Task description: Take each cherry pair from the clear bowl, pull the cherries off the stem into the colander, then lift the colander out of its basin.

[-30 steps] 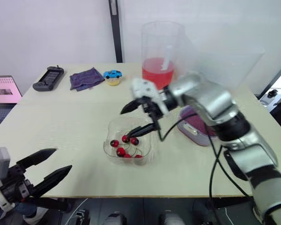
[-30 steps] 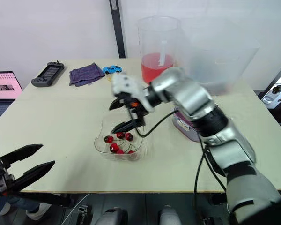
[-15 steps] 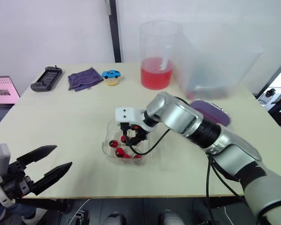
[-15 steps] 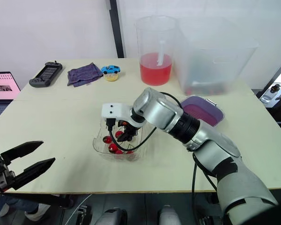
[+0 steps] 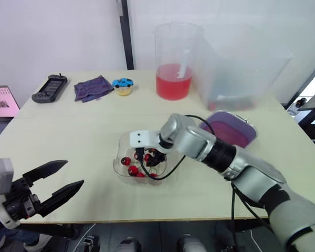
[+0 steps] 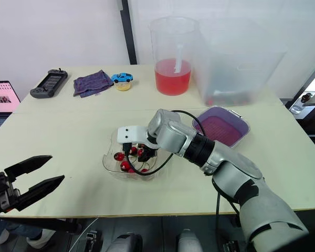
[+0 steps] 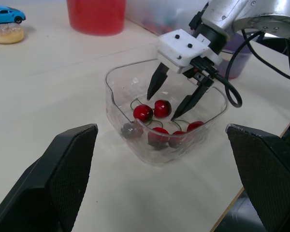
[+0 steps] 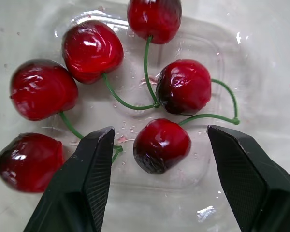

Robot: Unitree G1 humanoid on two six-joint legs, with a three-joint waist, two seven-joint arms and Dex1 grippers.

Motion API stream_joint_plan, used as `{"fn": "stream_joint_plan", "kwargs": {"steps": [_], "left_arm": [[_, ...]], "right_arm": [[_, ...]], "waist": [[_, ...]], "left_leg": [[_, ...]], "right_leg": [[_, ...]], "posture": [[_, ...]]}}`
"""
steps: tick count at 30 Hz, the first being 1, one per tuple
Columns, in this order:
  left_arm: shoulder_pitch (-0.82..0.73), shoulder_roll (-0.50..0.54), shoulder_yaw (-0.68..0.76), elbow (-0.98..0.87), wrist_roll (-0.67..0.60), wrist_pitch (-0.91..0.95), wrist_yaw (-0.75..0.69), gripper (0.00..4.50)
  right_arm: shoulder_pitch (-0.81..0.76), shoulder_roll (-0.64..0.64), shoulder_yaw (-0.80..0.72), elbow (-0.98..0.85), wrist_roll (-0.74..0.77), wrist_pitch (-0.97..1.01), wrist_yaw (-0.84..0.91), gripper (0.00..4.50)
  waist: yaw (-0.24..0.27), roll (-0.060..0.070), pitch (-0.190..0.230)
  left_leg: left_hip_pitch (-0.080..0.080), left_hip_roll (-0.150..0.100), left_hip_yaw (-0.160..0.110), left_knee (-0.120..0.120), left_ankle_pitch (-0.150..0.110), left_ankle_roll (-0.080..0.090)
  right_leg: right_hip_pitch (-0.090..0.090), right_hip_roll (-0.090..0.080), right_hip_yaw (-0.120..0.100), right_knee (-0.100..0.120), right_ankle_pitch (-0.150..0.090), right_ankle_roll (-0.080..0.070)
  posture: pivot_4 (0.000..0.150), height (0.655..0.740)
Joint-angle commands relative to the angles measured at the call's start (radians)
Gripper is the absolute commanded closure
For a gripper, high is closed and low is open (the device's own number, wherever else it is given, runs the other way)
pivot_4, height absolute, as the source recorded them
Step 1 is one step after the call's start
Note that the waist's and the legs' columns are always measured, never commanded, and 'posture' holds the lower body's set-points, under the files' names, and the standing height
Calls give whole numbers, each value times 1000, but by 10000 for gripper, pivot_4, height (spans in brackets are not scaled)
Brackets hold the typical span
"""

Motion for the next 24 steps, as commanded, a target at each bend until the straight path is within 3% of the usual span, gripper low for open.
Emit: {"fn": "stream_joint_plan", "kwargs": {"steps": [1,13,18,24], "left_arm": [[-10,15,7,4,-21,-21,-3,0],[-69,23,-3,16,-112,-7,40,0],[-63,38,-14,14,-131,4,36,0],[-69,51,-18,-5,-175,9,64,0]], "right_arm": [[-15,19,-25,0,-29,0,-9,24575],[3,3,-36,-18,-50,11,11,24575],[7,-12,-35,-47,-47,18,33,36355],[-33,-60,-103,-123,-20,7,77,36355]], "waist": [[0,0,0],[0,0,0],[0,0,0],[1,0,0]], "left_leg": [[0,0,0,0,0,0],[-5,0,-3,0,2,-4],[-5,0,-3,0,2,-4],[-5,0,-3,0,2,-4]], "right_leg": [[0,0,0,0,0,0],[-3,0,-1,0,0,0],[-4,0,-2,0,0,0],[-4,0,-2,0,0,0]], "posture": [[1500,7337],[1500,7337],[1500,7337],[1500,7337]]}}
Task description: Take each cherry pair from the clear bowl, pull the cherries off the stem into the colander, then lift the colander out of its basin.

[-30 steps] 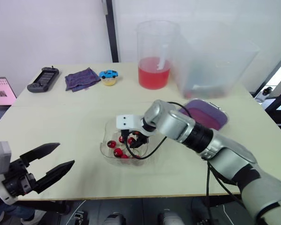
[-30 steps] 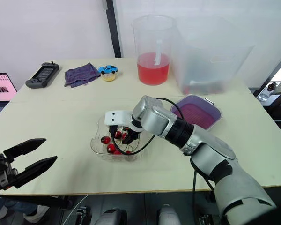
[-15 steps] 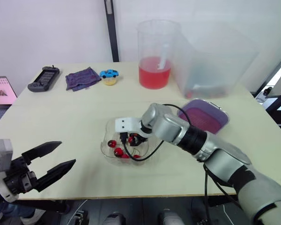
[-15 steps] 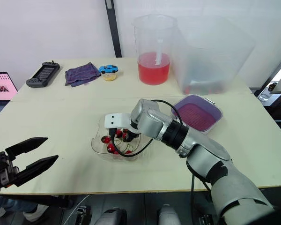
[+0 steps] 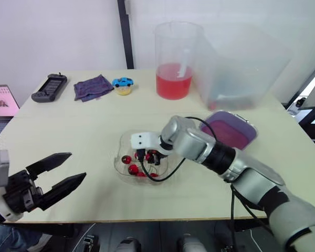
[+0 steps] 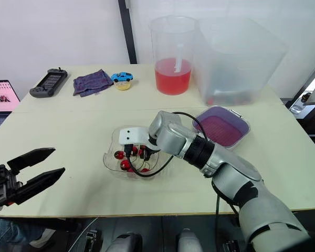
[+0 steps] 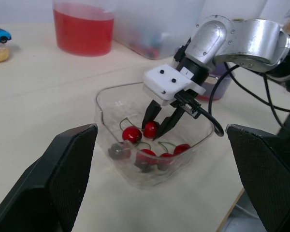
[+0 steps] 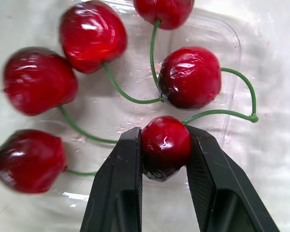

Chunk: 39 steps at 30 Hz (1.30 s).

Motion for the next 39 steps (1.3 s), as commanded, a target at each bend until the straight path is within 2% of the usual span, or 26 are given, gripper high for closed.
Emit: {"fn": "stream_joint_plan", "kwargs": {"steps": [1,4,6,8,9,12,15,18,21,28,35,36,37,39], "left_arm": [[-21,19,1,-19,-36,-4,35,0],[-84,36,-12,7,-84,6,129,0],[-161,60,-26,46,-212,19,203,0],[-248,105,-58,88,-287,42,261,0],[-323,126,-95,106,-292,35,286,0],[-556,174,-193,202,-384,31,364,0],[-691,194,-250,286,-419,62,371,0],[-792,218,-345,357,-381,114,304,0],[-902,224,-465,423,-276,141,240,0],[-1105,165,-671,501,-75,189,162,0],[-1186,120,-728,542,37,233,118,0],[-1190,115,-725,548,48,238,117,5238],[-1192,110,-722,551,57,242,116,7998],[-1193,98,-719,550,72,248,113,18151]], "right_arm": [[-55,-29,-93,-79,25,-16,37,36355],[-59,-57,-159,-139,64,-102,75,36355],[-49,-79,-237,-161,73,-264,54,36355],[-38,-70,-325,-152,79,-414,-17,36355],[-30,-68,-358,-139,59,-552,-79,36355],[13,-85,-409,-110,-32,-905,-249,36355],[45,-96,-428,-84,-110,-1115,-363,36355],[73,-135,-432,-80,-232,-1308,-482,36355],[86,-161,-417,-66,-333,-1395,-538,36355],[125,-184,-423,-90,-418,-1425,-532,36355],[148,-195,-423,-94,-472,-1432,-531,36355],[151,-194,-424,-94,-475,-1431,-529,36512],[156,-192,-425,-98,-478,-1425,-526,36512],[165,-185,-420,-101,-486,-1412,-521,36512]], "waist": [[1,0,0],[2,0,0],[1,0,0],[1,0,0],[1,0,0],[4,-2,-1],[-2,-3,-1],[-5,-3,-1],[-8,-4,-1],[-21,-4,-1],[-27,-4,-1],[-27,-4,-1],[-26,-4,-1],[-25,-4,-1]], "left_leg": [[0,0,0,0,0,0],[-1,0,-1,0,0,0],[-1,0,-1,0,0,0],[-1,0,-1,0,0,0],[-1,0,-2,1,1,-1],[-1,-1,-2,1,1,-2],[-1,-2,-2,2,4,-6],[-1,-2,0,1,4,-7],[-1,-2,0,1,5,-8],[-1,-1,0,1,6,-9],[-2,0,-1,1,6,-9],[-2,0,-1,1,6,-9],[-2,0,-1,1,6,-9],[-2,-1,-1,2,6,-9]], "right_leg": [[0,0,0,0,0,0],[0,0,-1,0,0,0],[0,0,-1,0,0,0],[0,0,-1,1,0,0],[0,0,-1,1,0,0],[0,0,-2,2,0,0],[0,0,-2,2,0,0],[-1,0,-1,2,0,0],[-1,1,-2,3,0,0],[0,3,-3,3,0,0],[-1,3,-2,3,0,0],[-1,3,-2,3,0,0],[-1,3,-2,3,0,0],[0,3,-2,3,0,0]], "posture": [[1500,7337],[1500,7337],[1500,7337],[1500,7337],[1500,7337],[1500,7337],[1500,7337],[1500,7337],[1500,7337],[1500,7337],[1500,7337],[1500,7337],[1500,7337],[1500,7337]]}}
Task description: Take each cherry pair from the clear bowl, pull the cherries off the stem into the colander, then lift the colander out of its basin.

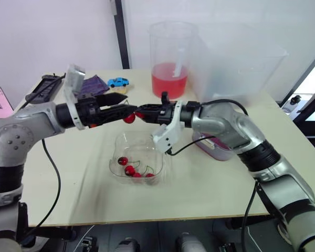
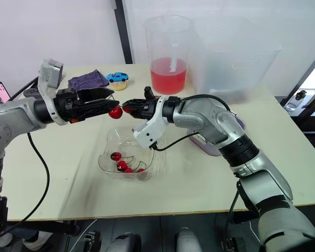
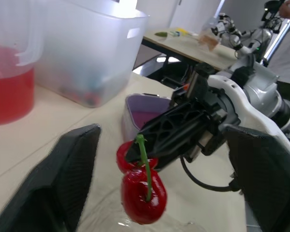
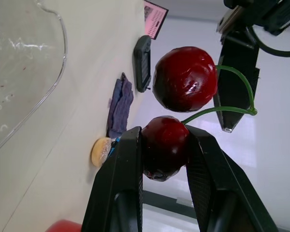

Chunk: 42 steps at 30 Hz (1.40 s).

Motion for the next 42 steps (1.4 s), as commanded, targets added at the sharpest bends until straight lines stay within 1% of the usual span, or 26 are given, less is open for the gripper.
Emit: {"fn": "stream_joint_plan", "kwargs": {"steps": [1,2,17,20,21,22,28,30,32,34,35,36,37,38,39,40,42], "left_arm": [[-22,-7,21,-12,27,11,-22,23763],[-25,-10,20,-11,36,15,-26,27683],[-53,-67,20,-11,108,57,-47,27683],[-55,-77,15,-6,122,66,-55,36539],[-51,-78,11,-7,127,70,-64,41732],[-43,-77,7,-12,136,69,-71,44126],[-41,-80,10,-8,157,88,-83,44126],[-45,-85,9,0,168,84,-85,45000],[-49,-89,11,6,177,82,-88,45000],[-53,-91,12,10,184,81,-91,45000],[-55,-89,14,14,188,78,-95,45000],[-58,-86,17,17,191,74,-103,45000],[-59,-84,19,20,194,71,-109,45000],[-60,-81,22,21,196,65,-123,45000],[-60,-80,24,21,198,62,-134,45000],[-59,-78,29,19,195,56,-154,45000],[-55,-76,37,21,186,46,-200,45000]], "right_arm": [[2,14,-22,-39,-8,22,5,36512],[3,20,-20,-42,-10,26,7,36512],[10,54,-15,-63,-10,24,27,36512],[8,55,-17,-59,-11,20,28,36512],[8,54,-17,-58,-12,19,28,36512],[8,54,-17,-59,-14,17,27,36512],[18,52,-25,-70,7,34,50,36512],[23,50,-32,-72,32,43,68,26850],[26,40,-40,-80,48,47,80,19214],[30,23,-52,-89,57,45,86,8861],[38,6,-66,-99,80,50,101,4442],[56,-11,-92,-116,149,88,141,226],[69,-23,-110,-129,200,117,170,226],[92,-26,-144,-155,290,199,214,226],[107,-27,-167,-175,350,258,243,226],[120,-11,-208,-203,435,399,271,226],[135,39,-313,-252,681,768,302,226]], "waist": [[0,0,0],[0,0,0],[0,0,0],[0,0,0],[0,0,0],[0,0,0],[0,0,0],[0,0,0],[0,0,0],[1,0,0],[1,0,0],[2,0,0],[3,0,0],[3,0,0],[2,0,0],[2,0,0],[0,0,0]], "left_leg": [[0,0,0,0,0,0],[0,0,0,0,0,0],[0,0,-1,1,0,0],[0,0,-1,1,0,0],[0,0,-1,1,0,0],[0,0,-1,1,0,0],[0,0,-1,1,0,0],[0,0,-1,1,0,0],[0,0,-1,1,0,0],[0,0,-1,2,0,0],[0,0,-1,2,0,0],[0,0,-1,2,0,0],[0,0,-1,2,0,0],[0,0,-1,2,0,0],[-1,-1,-1,2,0,0],[0,0,-1,2,0,0],[0,0,-2,2,0,0]], "right_leg": [[0,0,0,0,0,0],[0,0,0,0,0,0],[0,0,0,1,0,0],[0,0,0,1,0,0],[0,0,0,1,0,0],[0,0,0,1,0,0],[0,0,0,1,0,0],[0,0,0,1,0,0],[0,0,0,1,0,0],[0,0,0,1,0,0],[0,0,0,1,0,0],[0,-1,0,1,0,0],[0,-1,0,1,0,0],[1,-1,-1,1,0,0],[1,-1,-1,1,0,0],[1,-1,-1,1,0,0],[1,-1,-1,1,0,0]], "posture": [[1500,7337],[1500,7337],[1500,7337],[1500,7337],[1500,7337],[1500,7337],[1500,7337],[1500,7337],[1500,7337],[1500,7337],[1500,7337],[1500,7337],[1500,7337],[1500,7337],[1500,7337],[1500,7337],[1500,7337]]}}
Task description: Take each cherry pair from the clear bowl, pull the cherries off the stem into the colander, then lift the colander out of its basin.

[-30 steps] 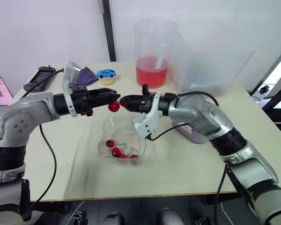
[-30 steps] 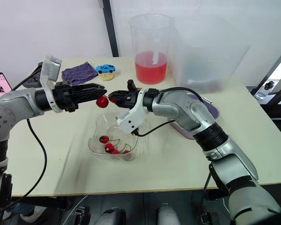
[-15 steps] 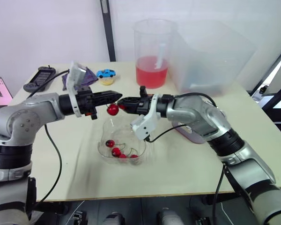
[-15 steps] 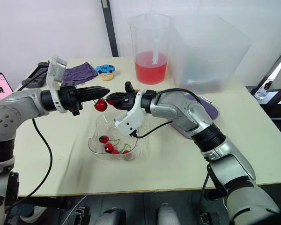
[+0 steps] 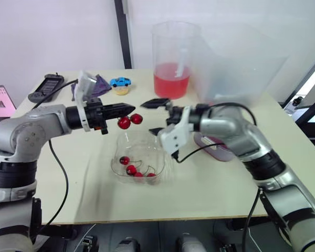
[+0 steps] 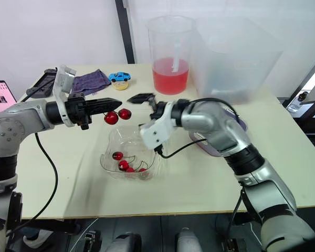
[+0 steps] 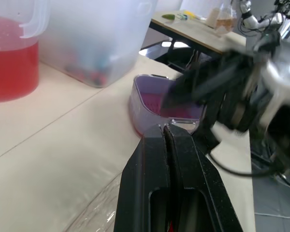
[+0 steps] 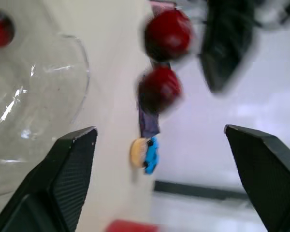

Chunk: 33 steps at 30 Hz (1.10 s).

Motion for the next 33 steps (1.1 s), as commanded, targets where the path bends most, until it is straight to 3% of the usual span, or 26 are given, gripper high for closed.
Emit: {"fn": "stream_joint_plan", "kwargs": {"steps": [1,3,5,20,23,25,33], "left_arm": [[-15,18,35,-16,-13,-32,-79,45000],[-14,11,42,-17,-31,-33,-116,45000],[-17,-8,54,-10,-63,-19,-135,45000],[-35,-66,-5,-40,-58,-27,-214,45000],[-41,-73,-6,-38,-51,-29,-216,45000],[-41,-74,-6,-41,-49,-29,-219,45000],[-14,-79,-11,-85,-55,-21,-226,45000]], "right_arm": [[-4,34,-151,-101,378,502,85,226],[-23,-1,-182,-131,635,797,218,226],[-42,-1,-213,-138,774,1013,218,226],[-140,45,-141,-85,850,1172,155,226],[-146,53,-133,-75,851,1176,148,8749],[-146,49,-120,-73,850,1175,150,18011],[-151,54,-129,-62,864,1182,137,18011]], "waist": [[-2,0,0],[0,0,0],[1,0,0],[0,0,0],[0,0,0],[0,0,0],[0,0,0]], "left_leg": [[0,0,0,0,0,0],[0,1,-1,0,0,0],[0,1,-1,0,0,0],[0,0,-1,1,-1,3],[0,0,-1,1,-1,2],[0,0,-1,1,-1,2],[0,0,-1,1,-1,2]], "right_leg": [[0,0,0,0,0,0],[0,0,0,1,0,0],[0,0,0,0,0,0],[0,0,0,1,0,0],[0,0,0,1,0,0],[0,0,0,1,0,0],[-1,0,0,1,0,0]], "posture": [[1500,7337],[1500,7337],[1500,7337],[1500,7337],[1500,7337],[1500,7337],[1500,7337]]}}
